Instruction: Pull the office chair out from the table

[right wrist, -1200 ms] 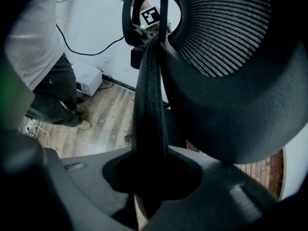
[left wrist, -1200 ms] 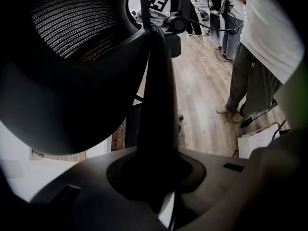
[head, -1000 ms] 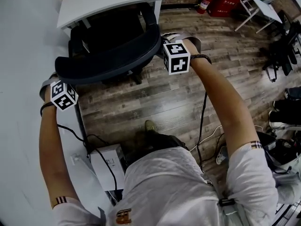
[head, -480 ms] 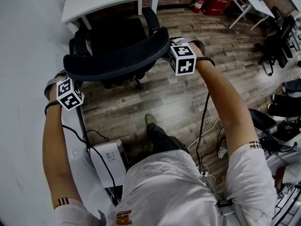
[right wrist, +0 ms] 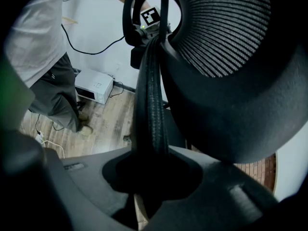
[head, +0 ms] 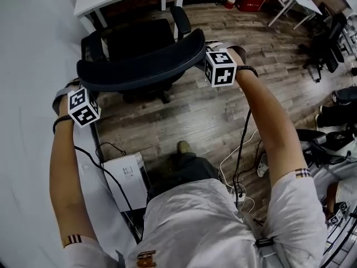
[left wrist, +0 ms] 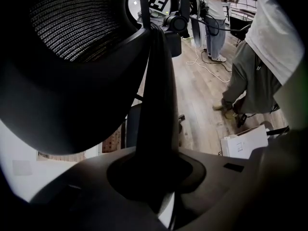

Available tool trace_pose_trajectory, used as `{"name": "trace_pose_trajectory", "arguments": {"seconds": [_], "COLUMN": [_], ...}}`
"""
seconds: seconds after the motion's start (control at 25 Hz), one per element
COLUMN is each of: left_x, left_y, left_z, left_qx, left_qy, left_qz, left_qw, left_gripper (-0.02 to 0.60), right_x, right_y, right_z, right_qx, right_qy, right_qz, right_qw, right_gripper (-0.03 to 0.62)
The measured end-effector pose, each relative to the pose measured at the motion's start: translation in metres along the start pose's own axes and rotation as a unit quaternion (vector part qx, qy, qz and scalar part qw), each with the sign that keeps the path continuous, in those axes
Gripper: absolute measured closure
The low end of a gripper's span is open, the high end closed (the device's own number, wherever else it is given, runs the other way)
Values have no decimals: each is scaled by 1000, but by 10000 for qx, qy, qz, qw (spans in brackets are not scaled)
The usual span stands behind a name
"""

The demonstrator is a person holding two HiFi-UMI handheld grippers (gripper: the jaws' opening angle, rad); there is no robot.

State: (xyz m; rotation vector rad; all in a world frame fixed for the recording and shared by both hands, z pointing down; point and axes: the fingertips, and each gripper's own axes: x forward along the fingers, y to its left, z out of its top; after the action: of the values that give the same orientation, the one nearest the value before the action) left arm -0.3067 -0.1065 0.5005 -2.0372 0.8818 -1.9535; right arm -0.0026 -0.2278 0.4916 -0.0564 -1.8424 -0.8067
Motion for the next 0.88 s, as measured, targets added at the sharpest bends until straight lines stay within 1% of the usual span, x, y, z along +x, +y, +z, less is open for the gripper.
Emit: {"name": "trace_pose_trajectory", "arguments": {"seconds": [0.12, 0.24, 0.44, 0.52, 0.64, 0.76, 0.88], "left_x": [-8, -11, -18, -21, -32, -40, -43], "left_y": [-6, -19, -60, -72, -74, -76, -77], "left_z": [5, 9, 6, 7, 14, 16, 18], "left_qx": [-14, -23, -68, -81, -85, -76, -93], "left_qy": [2, -16, 9, 24, 55, 88, 34], "left_qz": [-45, -36, 37, 41, 105, 144, 176], "left_qw": [10000, 10000, 10000, 10000, 9999, 9998, 9998], "left_gripper": [511, 512, 511, 509, 509, 508, 497], "right_x": [-10, -11, -20, -21, -24, -32, -36], "right_y": [5, 19, 56, 67, 76, 80, 81], "right_z": [2, -1, 16, 14, 8, 13, 17], "right_qx": [-26, -13, -72, -100, -96, -111, -54], "right_qy": [-30, -10, -69, -62, -23, -54, -74], "right_qz": [33, 76, 2, -8, 26, 4, 22], "right_qw": [10000, 10000, 9999, 9999, 9999, 9999, 10000], "right_gripper": [507, 507, 507, 507, 507, 507, 494]}}
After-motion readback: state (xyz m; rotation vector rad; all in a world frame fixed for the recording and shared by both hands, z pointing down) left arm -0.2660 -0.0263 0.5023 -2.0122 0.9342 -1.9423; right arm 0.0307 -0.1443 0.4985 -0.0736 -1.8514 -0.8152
